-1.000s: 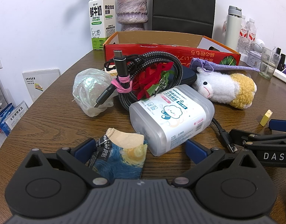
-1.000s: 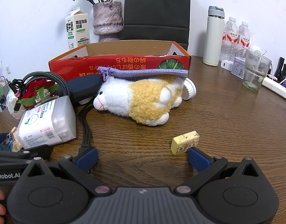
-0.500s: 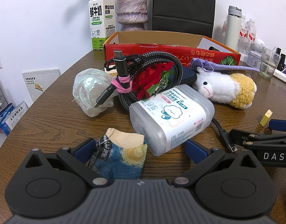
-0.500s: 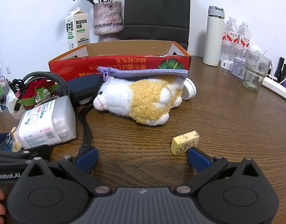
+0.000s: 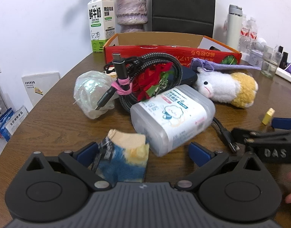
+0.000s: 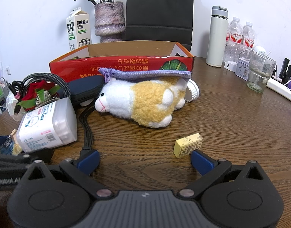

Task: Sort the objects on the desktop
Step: 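Grasp the white wet-wipes box with the right tool while the left tool grasps the blue patterned pouch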

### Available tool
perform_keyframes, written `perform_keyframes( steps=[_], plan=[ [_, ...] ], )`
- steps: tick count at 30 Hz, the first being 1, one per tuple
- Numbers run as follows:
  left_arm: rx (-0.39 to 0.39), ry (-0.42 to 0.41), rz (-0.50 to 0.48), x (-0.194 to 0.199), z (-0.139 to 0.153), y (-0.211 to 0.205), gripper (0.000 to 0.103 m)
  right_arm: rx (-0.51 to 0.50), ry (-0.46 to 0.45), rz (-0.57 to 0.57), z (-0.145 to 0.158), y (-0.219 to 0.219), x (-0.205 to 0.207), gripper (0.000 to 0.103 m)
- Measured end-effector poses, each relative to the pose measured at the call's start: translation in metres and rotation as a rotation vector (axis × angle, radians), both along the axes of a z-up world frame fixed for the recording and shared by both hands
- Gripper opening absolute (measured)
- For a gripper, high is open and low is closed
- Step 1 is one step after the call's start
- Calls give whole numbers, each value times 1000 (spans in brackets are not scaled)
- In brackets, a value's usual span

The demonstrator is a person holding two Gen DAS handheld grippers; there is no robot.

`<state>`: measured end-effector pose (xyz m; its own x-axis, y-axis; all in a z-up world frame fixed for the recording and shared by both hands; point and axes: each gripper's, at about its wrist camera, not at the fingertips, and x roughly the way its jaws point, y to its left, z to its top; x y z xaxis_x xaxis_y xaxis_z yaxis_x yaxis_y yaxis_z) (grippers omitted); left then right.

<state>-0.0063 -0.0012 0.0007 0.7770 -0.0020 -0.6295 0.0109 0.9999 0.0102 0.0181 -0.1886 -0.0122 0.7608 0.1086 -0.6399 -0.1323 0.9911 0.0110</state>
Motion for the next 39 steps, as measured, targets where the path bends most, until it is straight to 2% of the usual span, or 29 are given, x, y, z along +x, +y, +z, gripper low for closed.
perform_keyframes(
  steps=[5,8,11,13,16,19,24,28,29,30,35,37,39],
  plan=[
    [-124,-195,-14,-42,18,27,103,0,0,2,-2,0,2,103],
    [-176,-249,-7,-48,26,42,103,-1,2,19,-3,-1,0,103],
    [-168,-273,-7,-49,32,53,103,4,5,38,2,-4,-8,102],
    [-152,-262,6,-44,34,60,103,31,-62,60,11,-1,-23,102],
    [-112,-252,38,-37,33,67,103,80,-135,165,24,9,-31,102],
    [-103,-293,65,-34,35,74,96,111,-162,267,31,25,-33,102],
    [-129,-257,52,-33,34,87,93,37,-163,339,24,67,-18,100],
    [-132,-230,5,-44,24,88,91,75,-119,360,18,82,-3,97],
    [-140,-212,-25,-45,22,88,91,60,-105,368,14,86,-1,87],
    [-139,-206,-46,-47,19,86,91,53,-92,368,11,88,0,83],
    [-92,-166,-108,-44,15,65,90,111,-118,322,20,68,-10,82],
    [-110,-119,-124,-35,14,57,82,98,-149,287,27,54,-23,81],
    [-78,-67,-122,-26,9,46,64,78,-168,248,30,38,-36,81]
  ],
)
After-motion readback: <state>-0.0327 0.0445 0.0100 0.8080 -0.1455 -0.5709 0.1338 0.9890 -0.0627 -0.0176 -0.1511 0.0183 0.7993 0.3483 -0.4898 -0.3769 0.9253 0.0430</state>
